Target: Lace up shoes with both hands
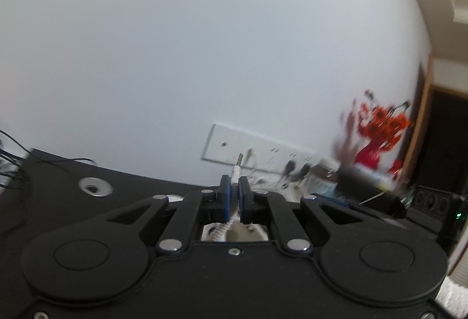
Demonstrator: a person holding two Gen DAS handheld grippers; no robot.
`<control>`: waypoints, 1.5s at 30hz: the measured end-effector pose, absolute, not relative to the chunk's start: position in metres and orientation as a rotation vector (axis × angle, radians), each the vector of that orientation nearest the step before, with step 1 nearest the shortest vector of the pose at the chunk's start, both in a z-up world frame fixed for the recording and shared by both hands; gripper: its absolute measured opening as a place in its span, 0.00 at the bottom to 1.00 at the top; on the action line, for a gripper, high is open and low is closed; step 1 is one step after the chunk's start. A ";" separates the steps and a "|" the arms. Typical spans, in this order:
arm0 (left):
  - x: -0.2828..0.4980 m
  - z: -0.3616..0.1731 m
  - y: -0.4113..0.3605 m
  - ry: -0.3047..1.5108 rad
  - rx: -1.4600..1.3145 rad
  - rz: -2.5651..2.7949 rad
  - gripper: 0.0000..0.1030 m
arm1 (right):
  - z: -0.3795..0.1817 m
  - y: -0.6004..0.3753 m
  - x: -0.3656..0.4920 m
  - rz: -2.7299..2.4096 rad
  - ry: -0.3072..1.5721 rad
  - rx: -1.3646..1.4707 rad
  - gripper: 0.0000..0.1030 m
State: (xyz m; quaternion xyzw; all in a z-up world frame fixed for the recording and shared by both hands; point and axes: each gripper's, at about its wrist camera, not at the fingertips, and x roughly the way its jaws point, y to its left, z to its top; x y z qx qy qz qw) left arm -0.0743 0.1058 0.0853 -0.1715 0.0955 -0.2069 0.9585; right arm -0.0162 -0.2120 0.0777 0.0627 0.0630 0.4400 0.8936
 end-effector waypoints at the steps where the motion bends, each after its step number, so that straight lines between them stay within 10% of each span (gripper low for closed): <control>1: -0.072 0.084 0.105 0.186 -0.345 -0.432 0.05 | 0.086 -0.207 -0.014 0.893 0.136 0.108 0.99; 7: -0.067 0.069 0.119 0.180 -0.382 -0.502 0.05 | 0.113 -0.197 -0.013 0.860 0.120 0.024 0.99; 15: -0.072 0.067 0.125 0.180 -0.379 -0.536 0.05 | 0.097 -0.205 -0.006 0.986 0.151 0.102 0.43; 26: -0.063 0.055 0.120 0.252 -0.374 -0.558 0.05 | 0.086 -0.200 0.002 1.006 0.354 0.122 0.13; 45: -0.062 0.054 0.122 0.262 -0.376 -0.553 0.06 | 0.066 -0.196 0.021 0.983 0.493 0.314 0.19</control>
